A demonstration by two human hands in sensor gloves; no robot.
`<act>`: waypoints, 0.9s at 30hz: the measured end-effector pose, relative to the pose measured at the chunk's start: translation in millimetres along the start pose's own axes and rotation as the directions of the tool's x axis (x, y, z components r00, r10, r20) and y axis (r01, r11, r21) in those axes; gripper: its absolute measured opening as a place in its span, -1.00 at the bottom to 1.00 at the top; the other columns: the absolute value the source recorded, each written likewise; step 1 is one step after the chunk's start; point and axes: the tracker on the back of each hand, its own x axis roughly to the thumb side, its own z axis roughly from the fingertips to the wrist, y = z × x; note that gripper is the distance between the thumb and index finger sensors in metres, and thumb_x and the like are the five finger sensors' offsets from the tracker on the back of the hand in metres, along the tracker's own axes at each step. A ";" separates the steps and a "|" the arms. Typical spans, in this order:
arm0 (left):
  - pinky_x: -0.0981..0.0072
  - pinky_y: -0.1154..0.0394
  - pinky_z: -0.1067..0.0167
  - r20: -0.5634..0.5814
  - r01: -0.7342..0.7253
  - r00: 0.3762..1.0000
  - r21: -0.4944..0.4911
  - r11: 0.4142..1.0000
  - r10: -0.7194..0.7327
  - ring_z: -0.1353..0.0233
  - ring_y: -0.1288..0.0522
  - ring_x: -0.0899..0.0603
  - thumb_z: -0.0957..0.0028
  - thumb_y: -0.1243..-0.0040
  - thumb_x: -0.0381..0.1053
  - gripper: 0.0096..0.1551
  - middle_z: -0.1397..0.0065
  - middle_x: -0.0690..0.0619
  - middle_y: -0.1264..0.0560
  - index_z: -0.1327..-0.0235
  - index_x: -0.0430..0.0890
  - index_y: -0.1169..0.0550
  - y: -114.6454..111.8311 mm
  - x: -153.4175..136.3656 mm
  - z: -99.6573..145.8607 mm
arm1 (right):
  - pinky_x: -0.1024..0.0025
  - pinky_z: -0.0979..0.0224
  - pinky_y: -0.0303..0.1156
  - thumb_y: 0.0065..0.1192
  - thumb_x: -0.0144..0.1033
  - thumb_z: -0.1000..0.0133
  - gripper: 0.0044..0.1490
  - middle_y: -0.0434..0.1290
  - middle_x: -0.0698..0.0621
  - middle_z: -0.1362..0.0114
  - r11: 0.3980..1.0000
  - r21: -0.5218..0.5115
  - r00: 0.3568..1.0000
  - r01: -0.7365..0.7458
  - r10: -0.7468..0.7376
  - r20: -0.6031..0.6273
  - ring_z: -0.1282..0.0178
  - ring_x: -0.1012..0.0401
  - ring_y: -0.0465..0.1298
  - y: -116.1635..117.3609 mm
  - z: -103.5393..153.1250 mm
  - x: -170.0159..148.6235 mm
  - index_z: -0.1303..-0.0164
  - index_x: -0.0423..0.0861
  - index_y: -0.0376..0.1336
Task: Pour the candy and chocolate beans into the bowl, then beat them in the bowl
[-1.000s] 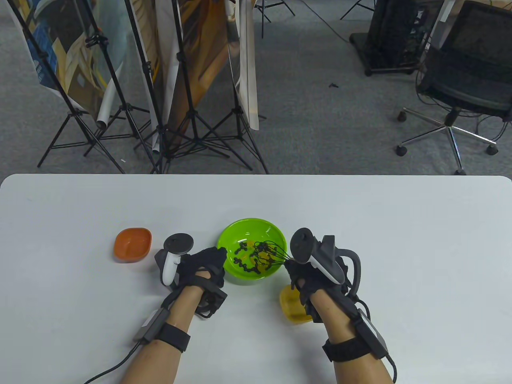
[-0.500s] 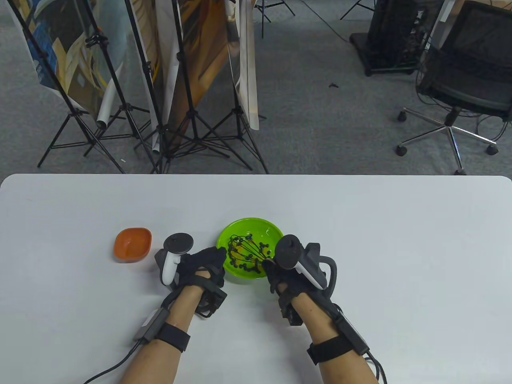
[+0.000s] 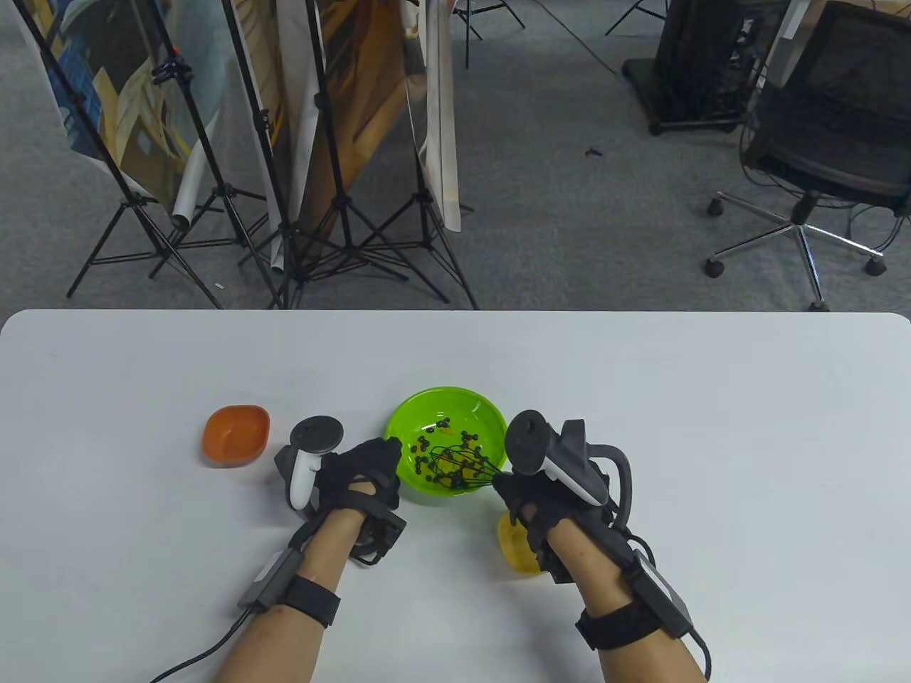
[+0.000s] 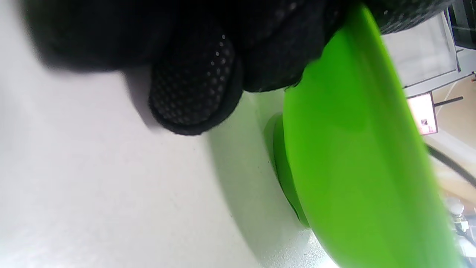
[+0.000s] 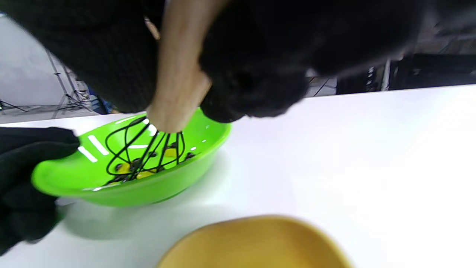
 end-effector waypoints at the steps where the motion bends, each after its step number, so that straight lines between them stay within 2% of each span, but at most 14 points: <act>1: 0.33 -0.71 0.39 0.001 -0.001 1.000 -0.002 1.000 0.001 0.28 -0.77 0.01 0.01 -0.08 0.36 -0.51 0.45 0.25 -0.69 0.25 -0.04 -0.61 0.0 0.0 0.0 | 0.16 0.62 0.59 0.50 0.13 0.01 -0.31 0.69 -0.13 0.33 1.000 -0.009 1.000 -0.011 0.011 -0.022 0.72 0.11 0.58 -1.8 -1.8 -1.9 -0.04 -0.20 0.56; 7: 0.31 -0.70 0.40 0.012 0.008 1.000 -0.012 1.000 -0.007 0.29 -0.77 0.00 0.02 -0.09 0.35 -0.51 0.45 0.23 -0.69 0.25 -0.05 -0.61 -0.4 0.4 -0.2 | 0.18 0.63 0.60 0.45 0.14 -0.01 -0.31 0.68 -0.12 0.33 0.999 -0.044 0.997 0.003 -0.006 -0.077 0.72 0.13 0.58 2.4 -12.9 -10.1 -0.05 -0.20 0.55; 11: 0.31 -0.70 0.40 0.011 0.005 1.000 -0.011 1.000 -0.005 0.30 -0.77 0.00 0.02 -0.10 0.34 -0.51 0.45 0.23 -0.69 0.26 -0.05 -0.61 -0.5 0.1 -0.4 | 0.21 0.65 0.60 0.38 0.14 -0.04 -0.31 0.68 -0.10 0.34 0.997 -0.066 0.995 0.047 -0.053 -0.080 0.73 0.16 0.58 13.9 -18.9 -12.1 -0.06 -0.20 0.54; 13: 0.31 -0.70 0.40 0.011 0.004 1.000 -0.015 1.000 -0.004 0.30 -0.77 0.00 0.02 -0.11 0.34 -0.52 0.45 0.23 -0.69 0.26 -0.05 -0.61 -0.7 0.1 -0.7 | 0.21 0.67 0.60 0.35 0.14 -0.05 -0.29 0.68 -0.10 0.35 0.991 -0.075 0.991 0.108 -0.113 -0.068 0.74 0.17 0.58 22.2 -20.6 -10.2 -0.06 -0.22 0.53; 18: 0.31 -0.70 0.40 0.011 0.002 1.000 -0.022 1.000 -0.002 0.30 -0.77 0.00 0.02 -0.10 0.35 -0.51 0.46 0.23 -0.69 0.26 -0.05 -0.61 -0.8 -0.1 -1.3 | 0.22 0.68 0.61 0.29 0.15 -0.05 -0.27 0.67 -0.09 0.36 0.988 -0.086 0.992 0.127 -0.128 -0.003 0.75 0.18 0.58 41.2 -23.5 8.1 -0.06 -0.23 0.52; 22: 0.32 -0.70 0.40 0.008 -0.002 1.000 -0.017 1.000 0.002 0.30 -0.77 0.00 0.02 -0.09 0.35 -0.51 0.45 0.24 -0.69 0.25 -0.04 -0.60 -0.7 -0.2 -1.2 | 0.21 0.68 0.60 0.29 0.14 -0.05 -0.28 0.67 -0.10 0.36 0.982 -0.049 0.983 0.183 -0.182 0.033 0.75 0.17 0.58 45.8 -21.7 17.4 -0.06 -0.24 0.52; 27: 0.34 -0.71 0.40 0.000 -0.001 1.000 -0.004 1.000 0.001 0.30 -0.77 0.02 0.02 -0.05 0.36 -0.51 0.46 0.26 -0.68 0.25 -0.03 -0.59 -1.0 -0.3 -0.9 | 0.18 0.68 0.59 0.34 0.12 -0.06 -0.31 0.68 -0.12 0.38 0.983 0.006 0.979 0.182 -0.181 0.096 0.76 0.14 0.58 36.2 -13.8 14.4 -0.04 -0.22 0.55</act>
